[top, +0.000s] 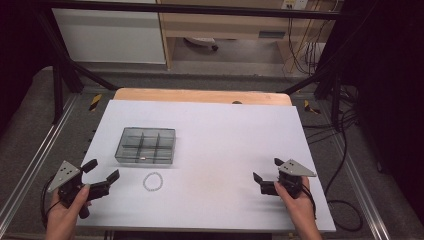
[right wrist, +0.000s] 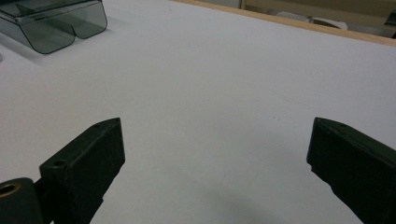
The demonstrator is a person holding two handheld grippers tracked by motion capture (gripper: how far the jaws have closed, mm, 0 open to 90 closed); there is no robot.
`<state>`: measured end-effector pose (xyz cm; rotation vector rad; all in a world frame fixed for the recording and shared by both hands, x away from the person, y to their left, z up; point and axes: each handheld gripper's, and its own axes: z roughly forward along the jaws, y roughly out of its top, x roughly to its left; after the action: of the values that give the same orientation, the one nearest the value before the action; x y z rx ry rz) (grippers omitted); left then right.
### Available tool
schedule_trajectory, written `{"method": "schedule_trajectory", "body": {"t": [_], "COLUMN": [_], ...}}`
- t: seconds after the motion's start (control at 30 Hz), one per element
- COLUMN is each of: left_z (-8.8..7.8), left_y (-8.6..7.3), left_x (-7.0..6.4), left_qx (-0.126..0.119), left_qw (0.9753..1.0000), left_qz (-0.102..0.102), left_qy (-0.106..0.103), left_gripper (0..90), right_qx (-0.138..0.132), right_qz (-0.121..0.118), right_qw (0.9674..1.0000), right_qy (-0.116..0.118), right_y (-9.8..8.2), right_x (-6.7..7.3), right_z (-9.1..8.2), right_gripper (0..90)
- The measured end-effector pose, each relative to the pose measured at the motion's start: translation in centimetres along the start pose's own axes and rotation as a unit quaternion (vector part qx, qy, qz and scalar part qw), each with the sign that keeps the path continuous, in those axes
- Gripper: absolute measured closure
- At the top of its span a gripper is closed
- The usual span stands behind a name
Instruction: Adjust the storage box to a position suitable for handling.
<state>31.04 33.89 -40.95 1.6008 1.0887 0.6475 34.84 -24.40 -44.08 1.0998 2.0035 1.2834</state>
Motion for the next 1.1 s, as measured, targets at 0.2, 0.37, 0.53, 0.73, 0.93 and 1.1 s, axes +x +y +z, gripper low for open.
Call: {"method": "schedule_trajectory", "body": {"t": [0.2,0.37,0.53,0.73,0.93,1.1], "left_z": [0.7,2.4,4.2,6.0,7.3,8.2], "left_y": [1.3,3.1,4.9,6.2,7.0,7.1], "left_x": [0.5,1.8,3.5,5.1,6.6,8.0], "left_qx": [-0.006,0.01,0.017,0.029,0.041,0.039], "left_qw": [0.9999,0.9998,0.9998,0.9994,0.9988,0.9983], "left_qz": [0.0,0.007,0.013,0.014,0.022,0.022], "left_qy": [-0.012,-0.015,-0.002,0.008,0.016,0.036], "left_gripper": [7.0,7.4,8.6,9.4,12.9,22.8], "right_qx": [-0.004,-0.003,-0.003,-0.003,-0.003,-0.003], "right_qz": [0.004,0.006,0.001,-0.001,-0.004,-0.01], "right_qw": [1.0,1.0,1.0,1.0,1.0,0.9999], "right_qy": [0.002,0.003,0.004,0.007,0.008,0.005], "right_y": [0.0,-0.1,0.0,0.0,0.0,0.2], "right_x": [0.0,-0.1,0.2,0.4,0.7,1.0], "right_z": [-0.2,-0.1,-0.1,-0.2,-0.3,-0.3], "right_gripper": [4.6,4.6,4.6,4.4,4.4,4.3]}}
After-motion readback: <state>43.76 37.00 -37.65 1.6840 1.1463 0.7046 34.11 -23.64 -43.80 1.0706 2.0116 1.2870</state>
